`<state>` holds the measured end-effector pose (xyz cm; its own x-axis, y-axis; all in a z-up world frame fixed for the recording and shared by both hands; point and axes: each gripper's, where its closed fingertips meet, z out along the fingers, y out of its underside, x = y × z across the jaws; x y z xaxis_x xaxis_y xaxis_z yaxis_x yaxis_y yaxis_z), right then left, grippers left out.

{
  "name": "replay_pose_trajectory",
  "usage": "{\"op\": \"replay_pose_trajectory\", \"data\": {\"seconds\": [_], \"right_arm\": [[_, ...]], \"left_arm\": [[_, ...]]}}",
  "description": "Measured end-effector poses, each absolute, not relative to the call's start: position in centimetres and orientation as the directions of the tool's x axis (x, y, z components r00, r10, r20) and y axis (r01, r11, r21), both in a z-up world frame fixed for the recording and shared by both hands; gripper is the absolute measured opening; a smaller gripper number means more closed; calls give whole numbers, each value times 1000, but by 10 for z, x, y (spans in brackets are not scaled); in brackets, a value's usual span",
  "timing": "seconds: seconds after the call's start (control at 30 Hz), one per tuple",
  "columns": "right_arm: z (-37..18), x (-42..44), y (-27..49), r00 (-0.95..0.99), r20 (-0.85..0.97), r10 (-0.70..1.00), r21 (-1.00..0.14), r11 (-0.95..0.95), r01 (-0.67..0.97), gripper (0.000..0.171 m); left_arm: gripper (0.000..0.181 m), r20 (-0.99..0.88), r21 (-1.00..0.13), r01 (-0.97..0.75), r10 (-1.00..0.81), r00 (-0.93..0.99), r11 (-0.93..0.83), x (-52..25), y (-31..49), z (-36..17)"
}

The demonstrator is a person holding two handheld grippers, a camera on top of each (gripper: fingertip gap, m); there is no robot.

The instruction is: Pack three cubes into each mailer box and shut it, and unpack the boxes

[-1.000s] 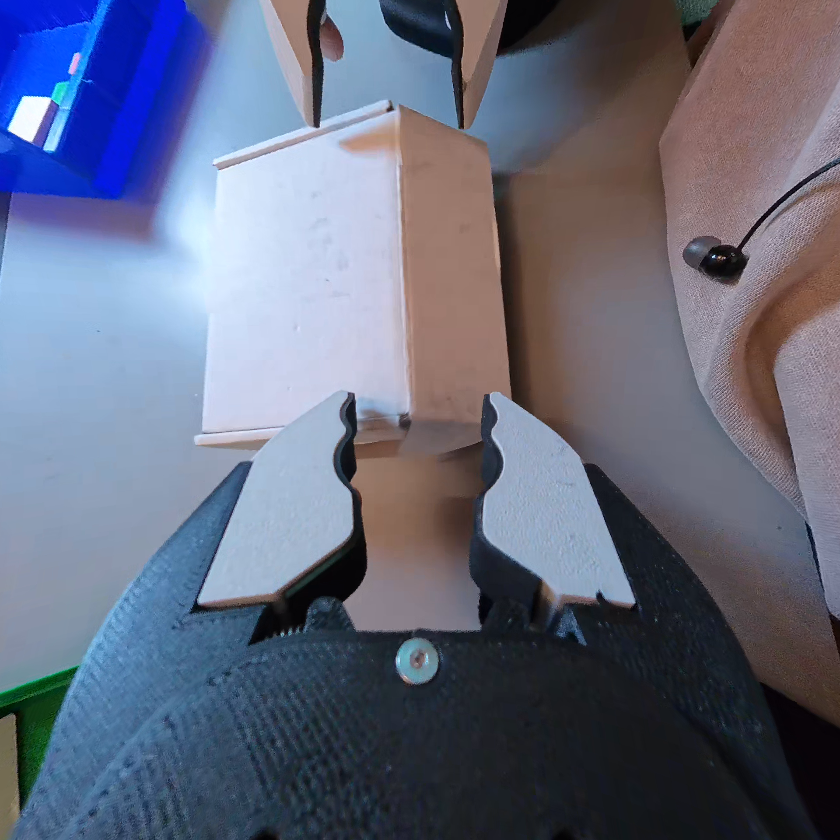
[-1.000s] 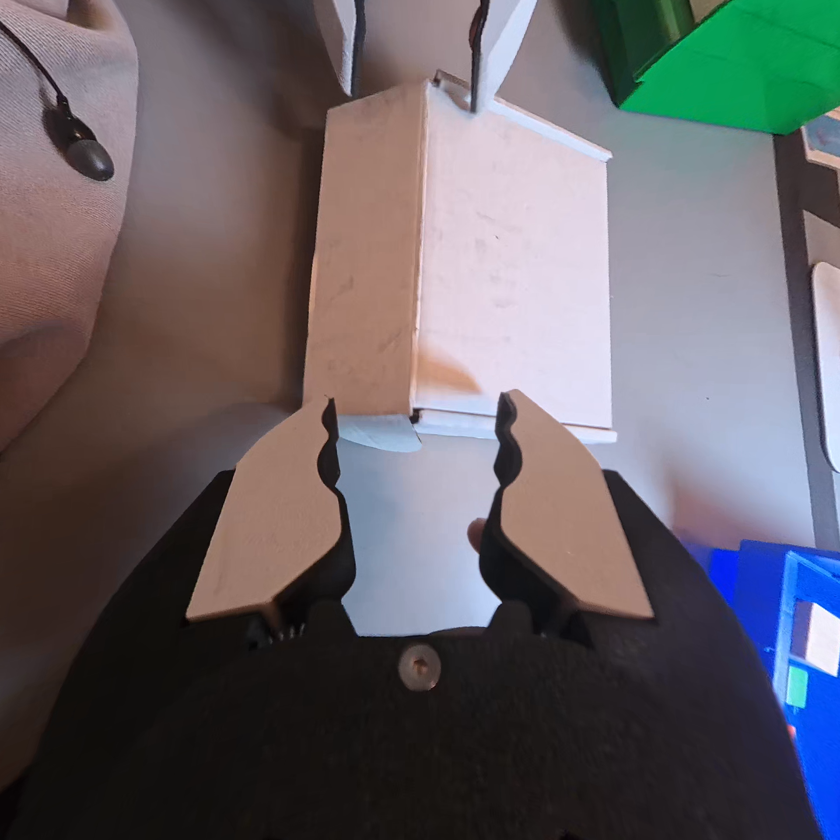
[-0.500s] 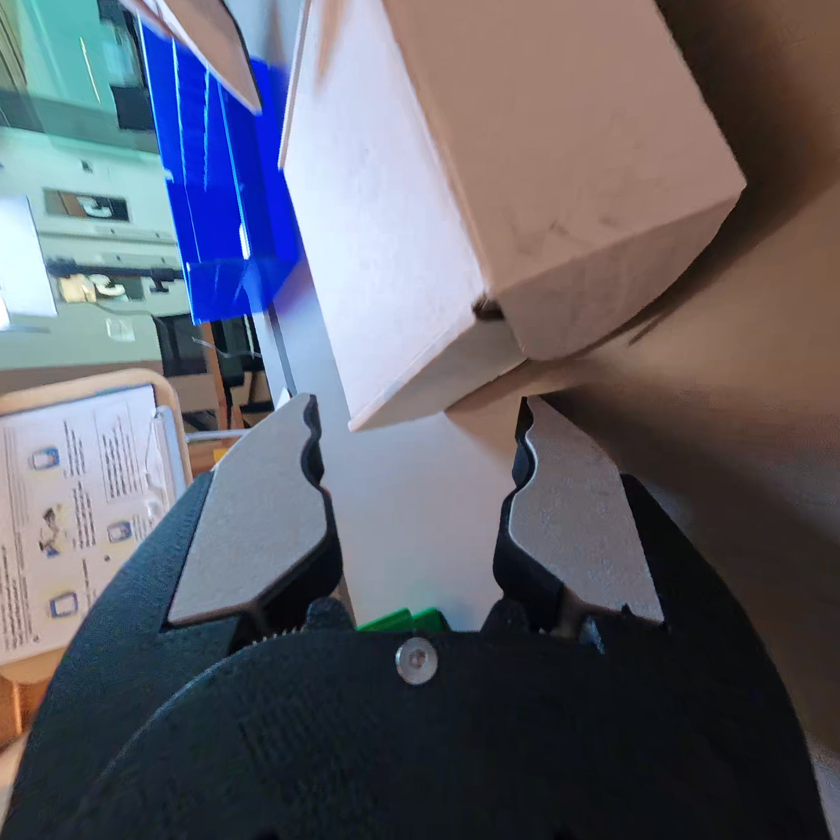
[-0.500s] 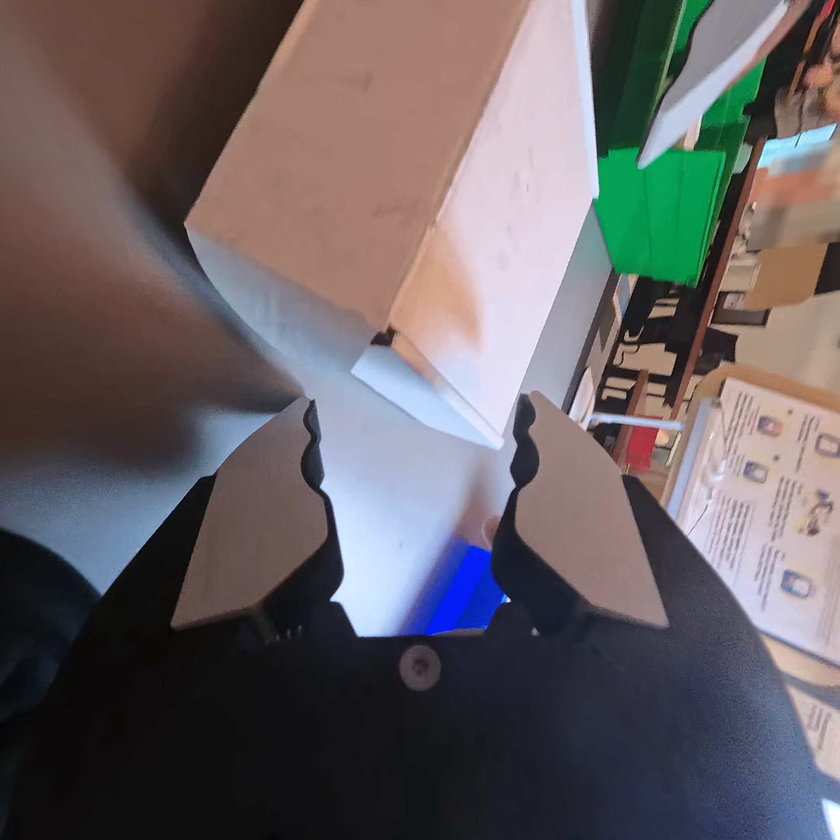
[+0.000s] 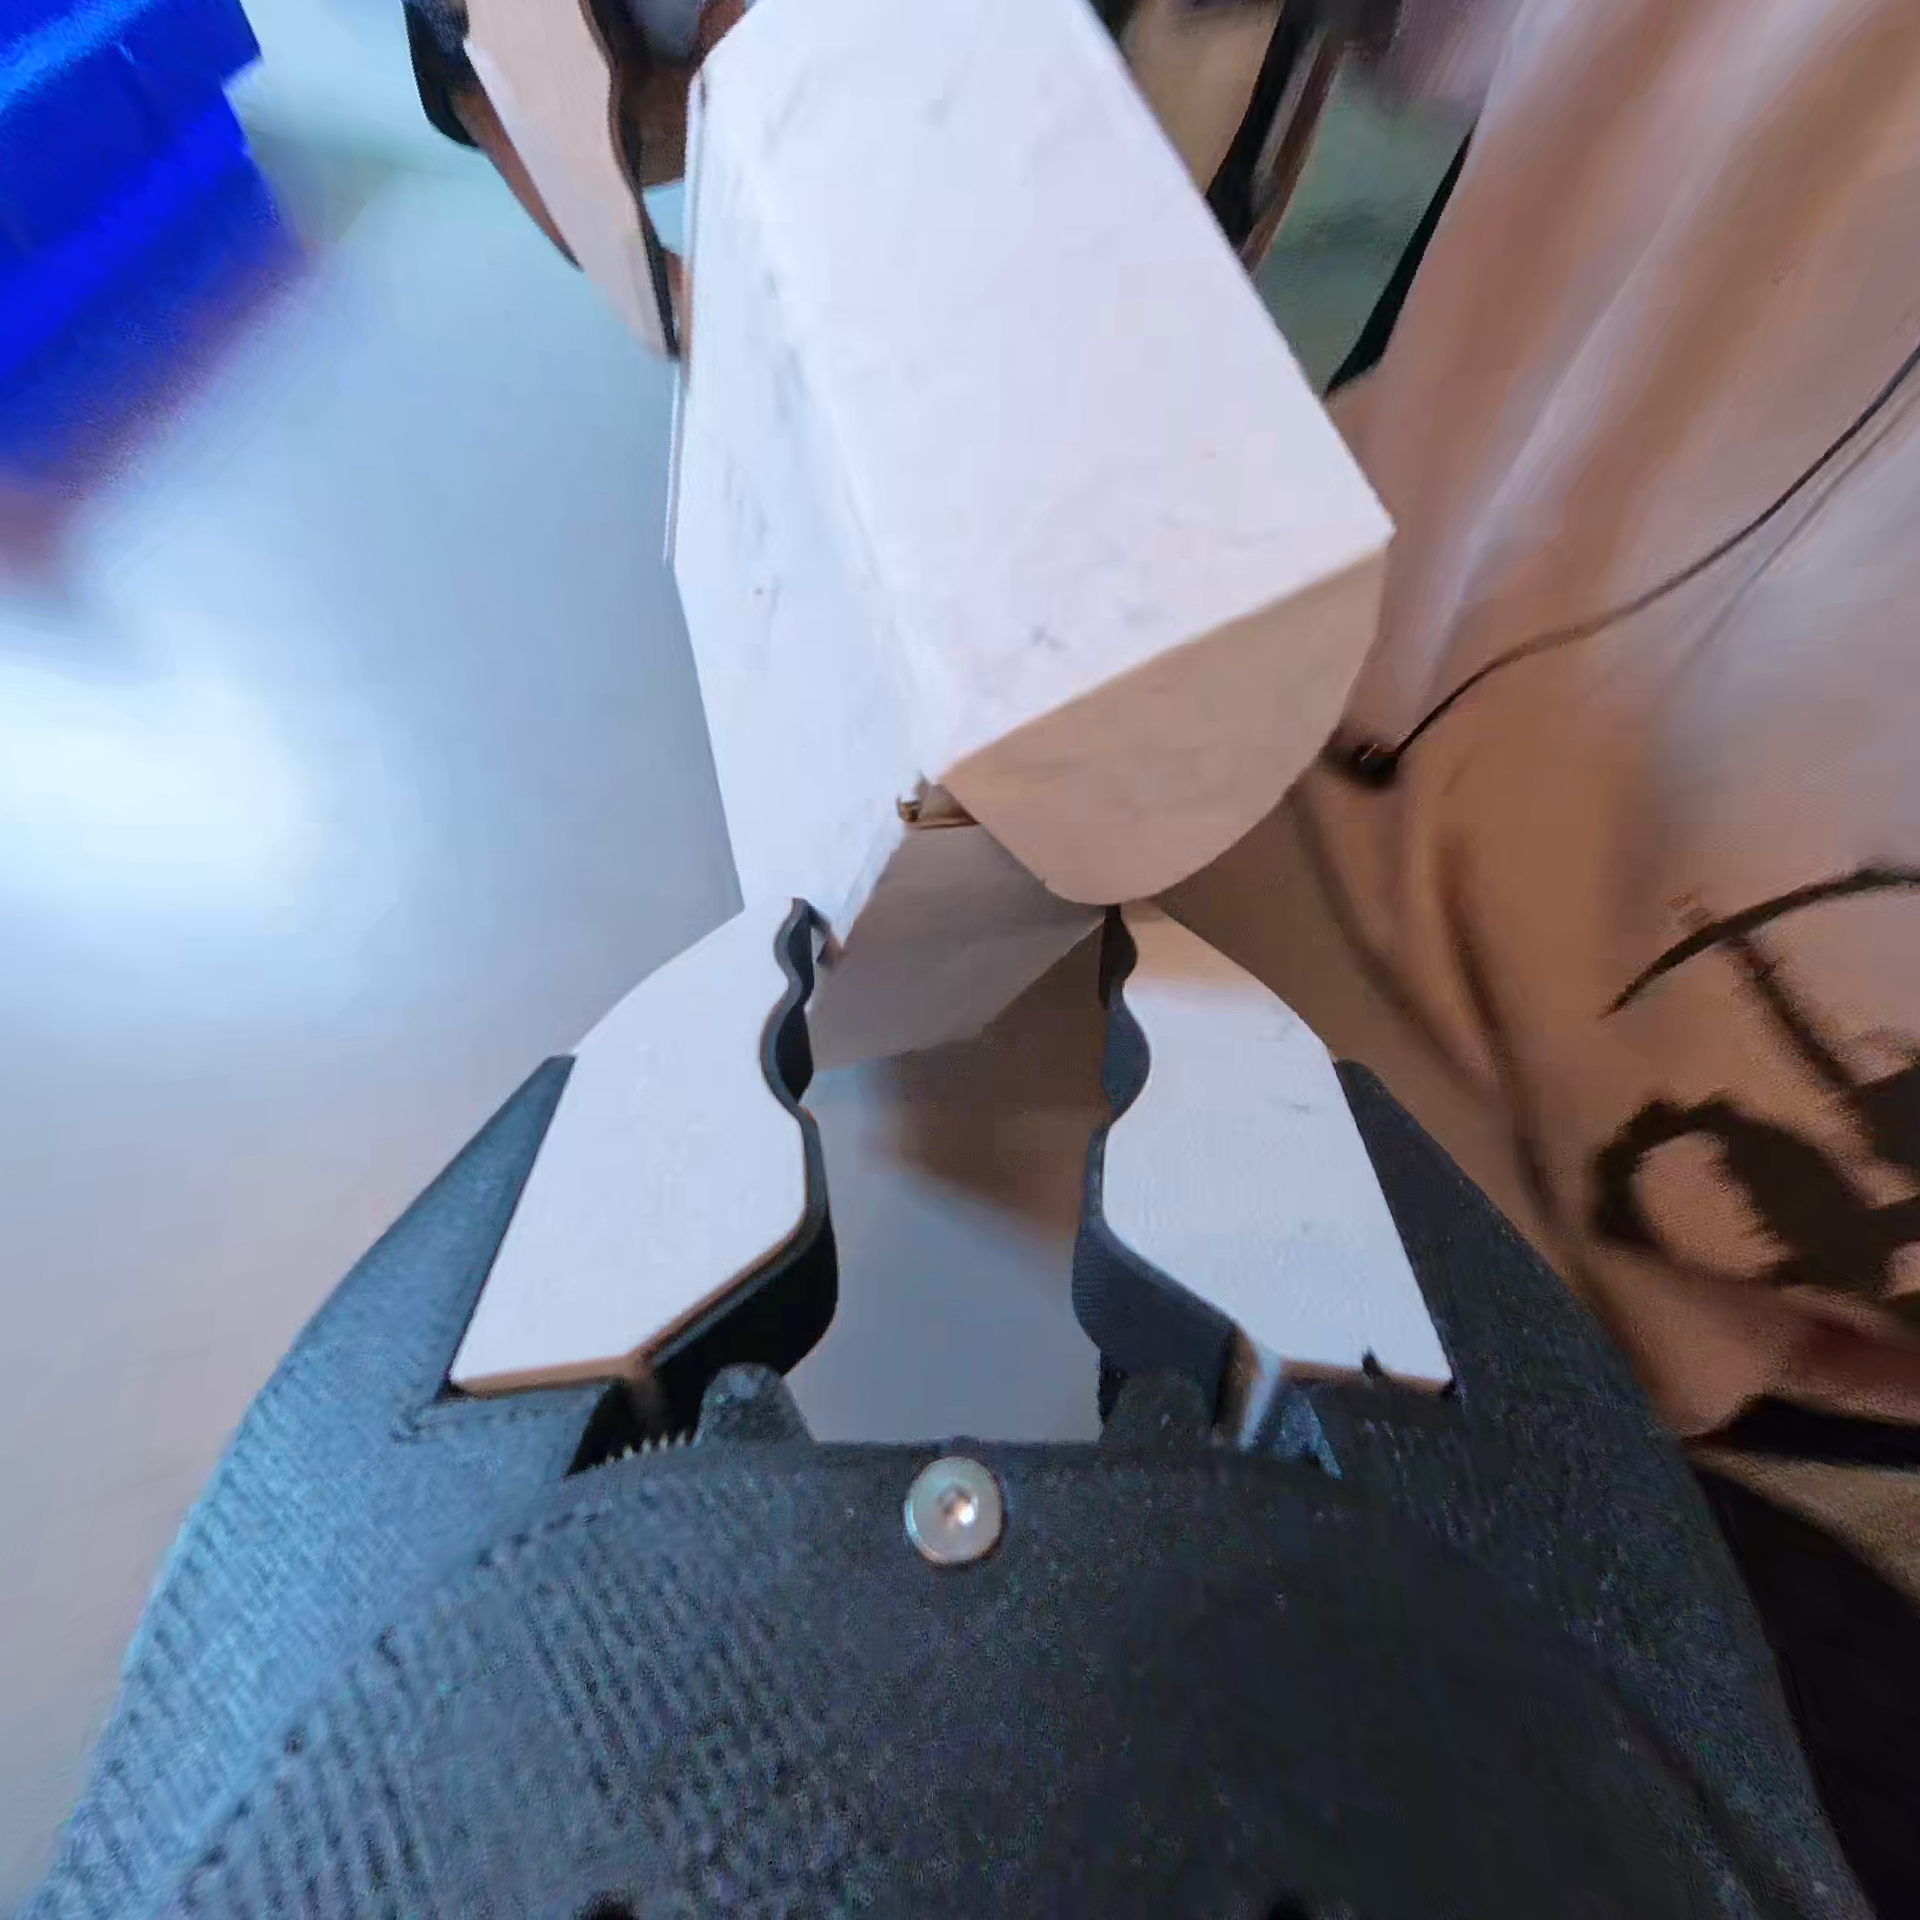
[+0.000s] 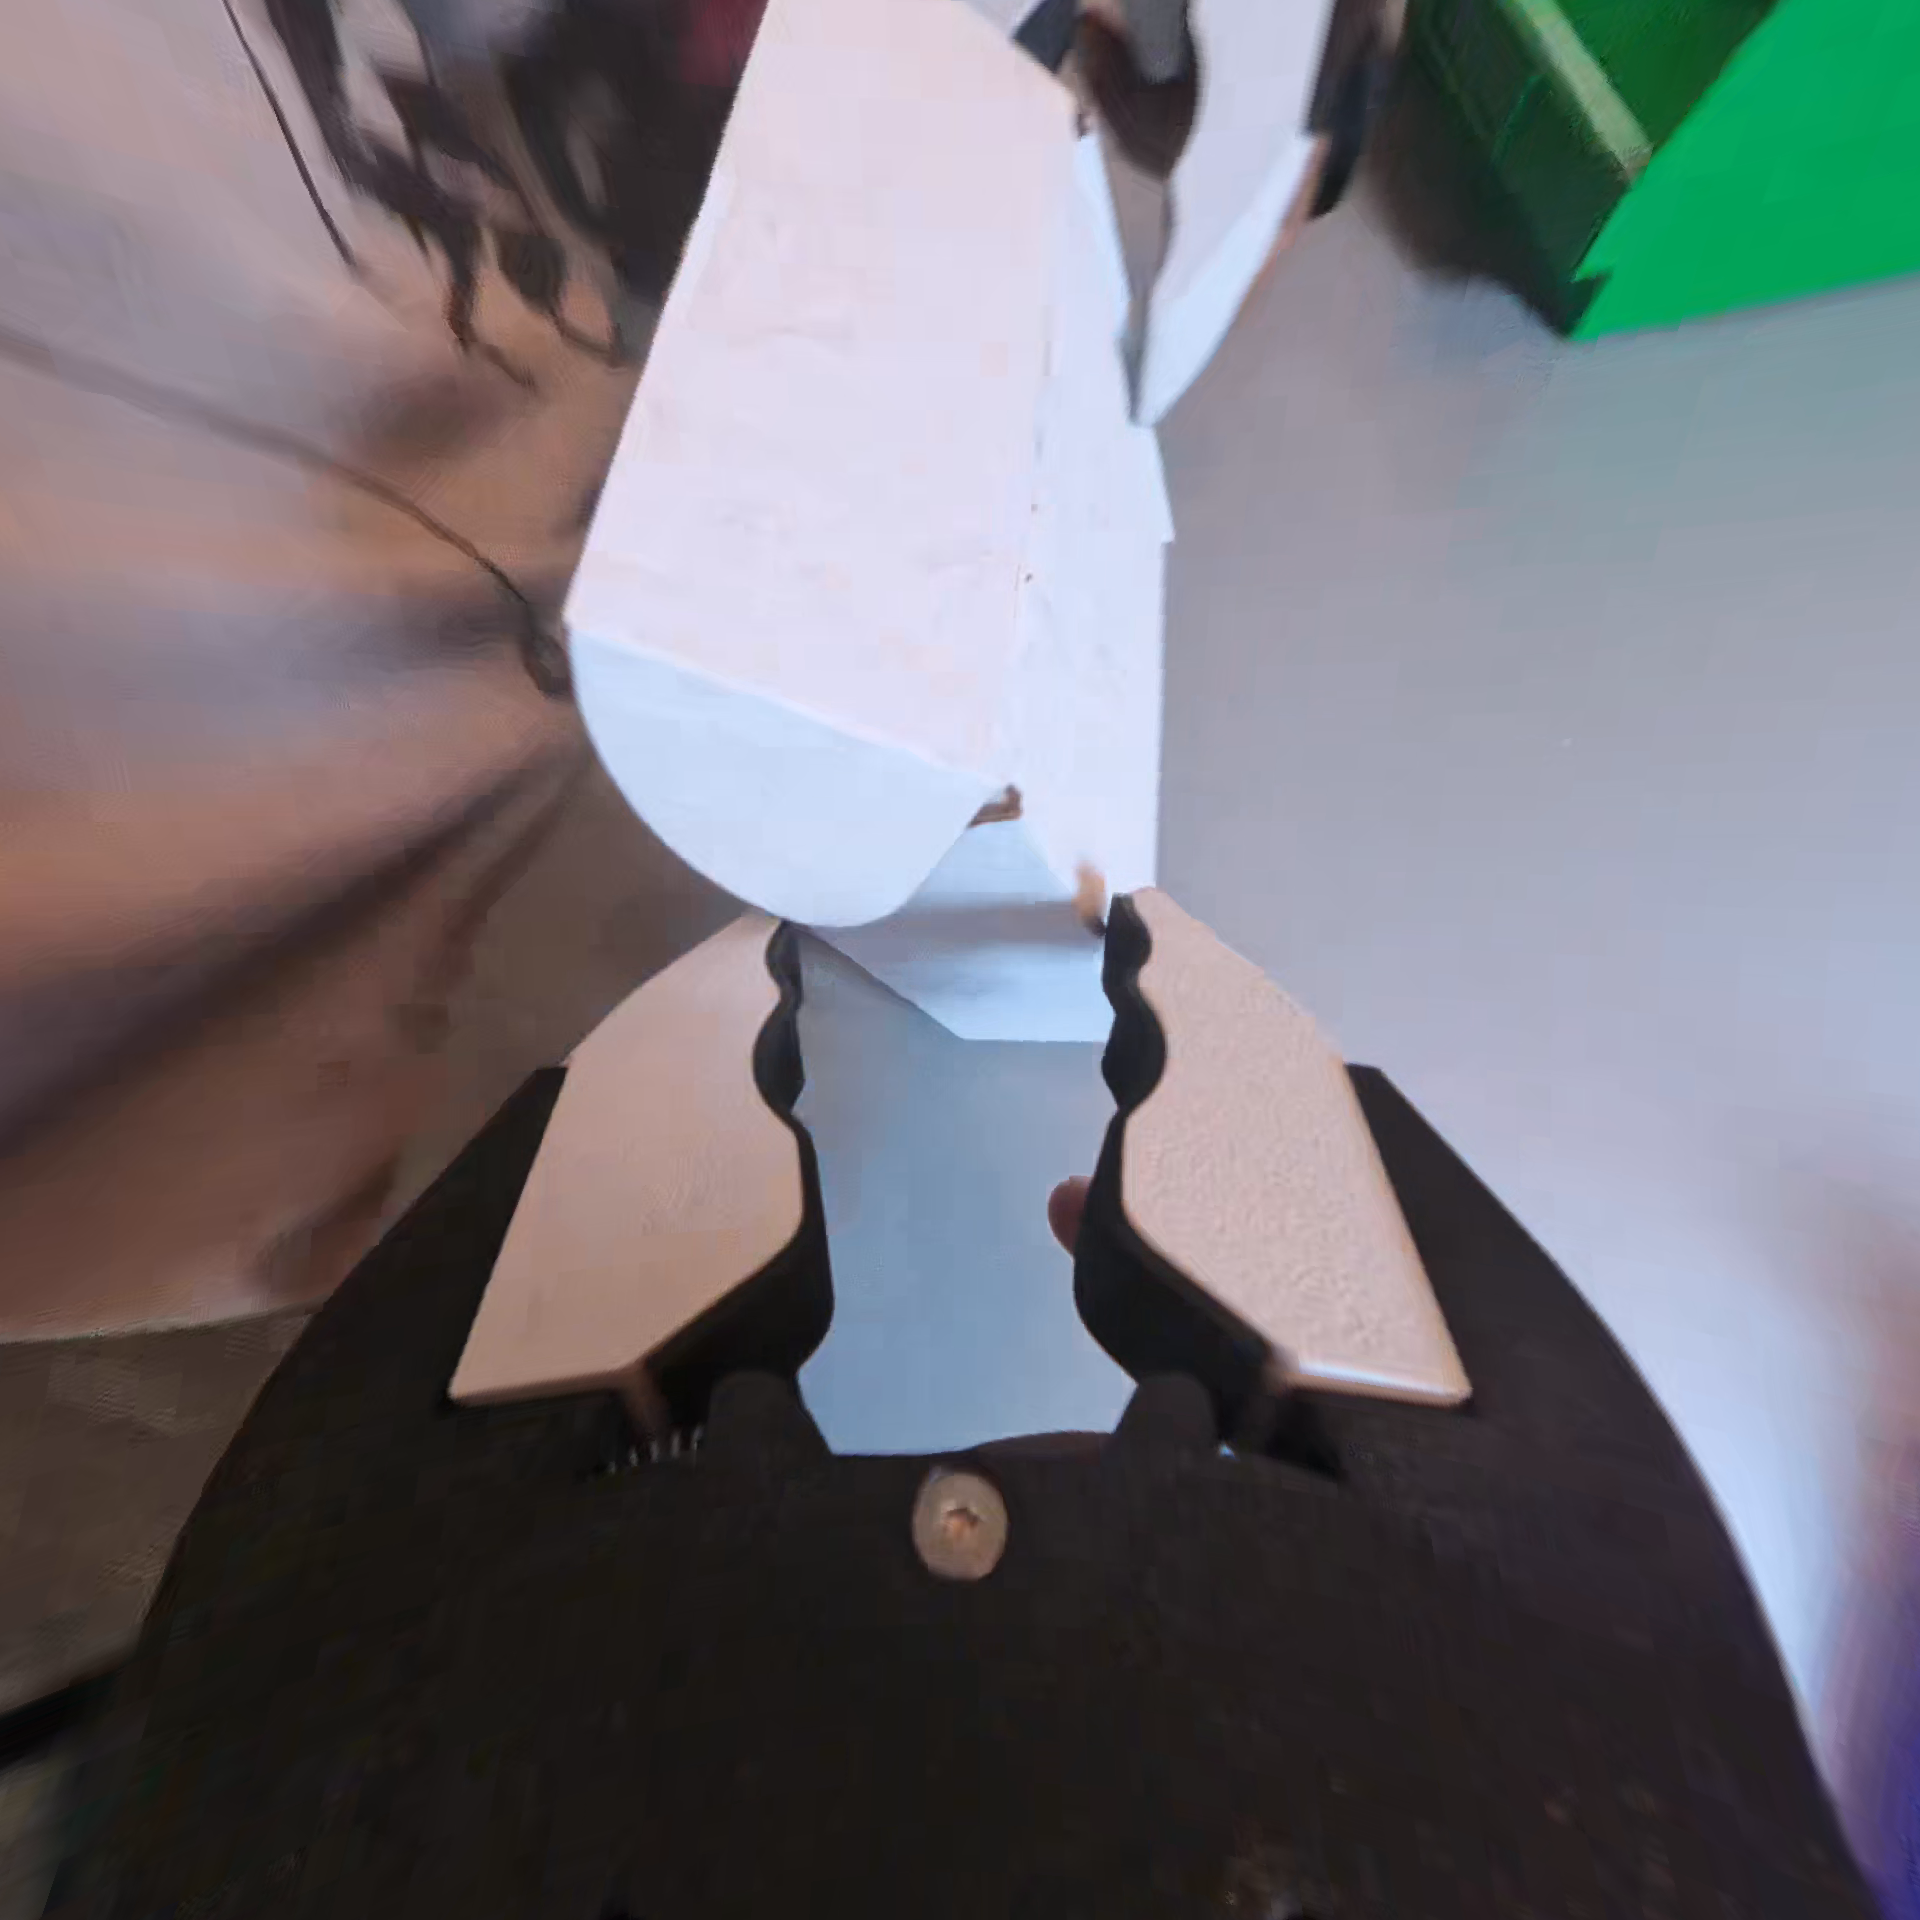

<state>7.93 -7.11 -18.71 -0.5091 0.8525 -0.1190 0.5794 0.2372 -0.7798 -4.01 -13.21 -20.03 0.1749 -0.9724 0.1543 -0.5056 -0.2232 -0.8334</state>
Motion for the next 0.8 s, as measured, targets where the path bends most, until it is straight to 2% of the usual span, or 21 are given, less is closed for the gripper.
{"op": "replay_pose_trajectory", "data": {"seconds": [0.03,0.13,0.23,0.43,0.6,0.7,0.8], "right_arm": [[-188,79,-66,-481,-220,848,-795,130,592,54],[-199,77,-58,-447,-398,802,-812,-81,578,54],[-200,75,-57,-435,-415,799,-833,-141,535,55],[-182,86,-56,-461,-328,825,-864,-64,500,54],[-158,98,-34,-443,-221,869,-892,4,452,46],[-149,92,-29,-471,-126,873,-882,119,455,44],[-154,83,-41,-560,-51,827,-820,285,496,44]], "left_arm": [[53,260,-832,-457,-949,179,-314,-39,-132,-204],[54,437,-831,-303,-885,161,-466,-40,-128,-210],[54,427,-850,-256,-886,178,-461,-44,-125,-209],[53,285,-872,-348,-936,207,-343,-57,-128,-200],[47,153,-941,-256,-953,261,-222,-81,-119,-148],[51,66,-922,-361,-975,211,-141,-72,-125,-142],[55,67,-910,-398,-989,132,-115,-55,-129,-136]]}}
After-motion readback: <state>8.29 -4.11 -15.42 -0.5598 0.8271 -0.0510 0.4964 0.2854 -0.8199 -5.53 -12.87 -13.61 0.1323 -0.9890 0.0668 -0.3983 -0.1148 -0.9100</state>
